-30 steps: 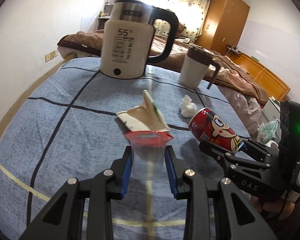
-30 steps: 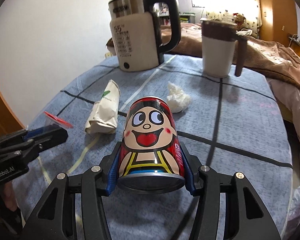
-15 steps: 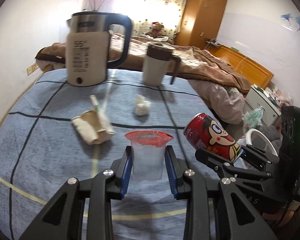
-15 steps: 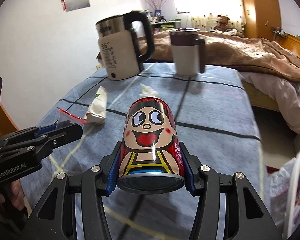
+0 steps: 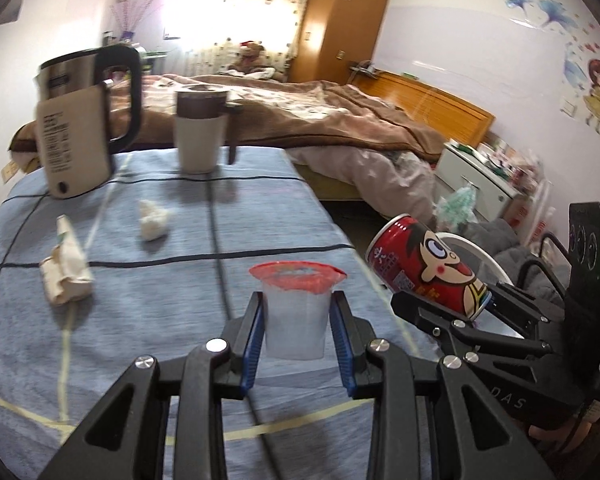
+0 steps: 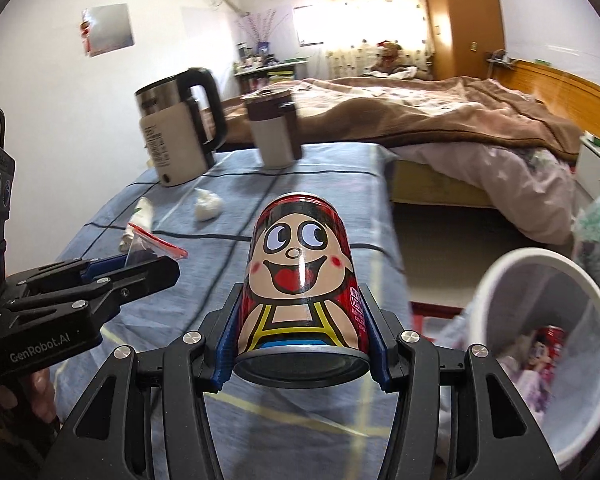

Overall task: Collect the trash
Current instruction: 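Lift and carry the clear cup and red can toward the bin, then open both tools over the bin to drop the clear cup and red can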

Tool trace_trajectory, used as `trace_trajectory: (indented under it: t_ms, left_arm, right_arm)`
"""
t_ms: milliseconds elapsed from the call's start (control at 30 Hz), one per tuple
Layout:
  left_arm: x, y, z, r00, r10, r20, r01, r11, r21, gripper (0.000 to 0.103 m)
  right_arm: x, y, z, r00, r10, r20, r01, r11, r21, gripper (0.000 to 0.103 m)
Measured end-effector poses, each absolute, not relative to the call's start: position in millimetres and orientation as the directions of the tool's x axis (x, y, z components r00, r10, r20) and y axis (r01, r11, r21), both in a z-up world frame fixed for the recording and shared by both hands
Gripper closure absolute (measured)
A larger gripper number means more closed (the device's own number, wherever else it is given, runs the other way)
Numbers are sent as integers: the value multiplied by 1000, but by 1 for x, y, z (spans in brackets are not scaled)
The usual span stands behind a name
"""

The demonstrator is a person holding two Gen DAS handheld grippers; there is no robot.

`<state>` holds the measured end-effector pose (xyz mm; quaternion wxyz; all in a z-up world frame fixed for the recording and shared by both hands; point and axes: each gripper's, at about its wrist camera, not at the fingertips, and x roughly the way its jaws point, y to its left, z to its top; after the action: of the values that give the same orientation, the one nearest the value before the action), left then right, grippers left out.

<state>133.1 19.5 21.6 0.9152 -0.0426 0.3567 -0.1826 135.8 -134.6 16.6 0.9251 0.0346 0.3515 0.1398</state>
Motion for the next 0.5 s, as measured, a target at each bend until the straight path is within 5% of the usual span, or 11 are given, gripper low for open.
trace_trajectory:
  t_ms: [500]
  left_arm:
    - [137, -75, 27, 609, -484, -628, 462, 861, -215, 69]
  right_arm:
    - [111, -225, 24, 762, 145, -630, -68, 987, 146, 50]
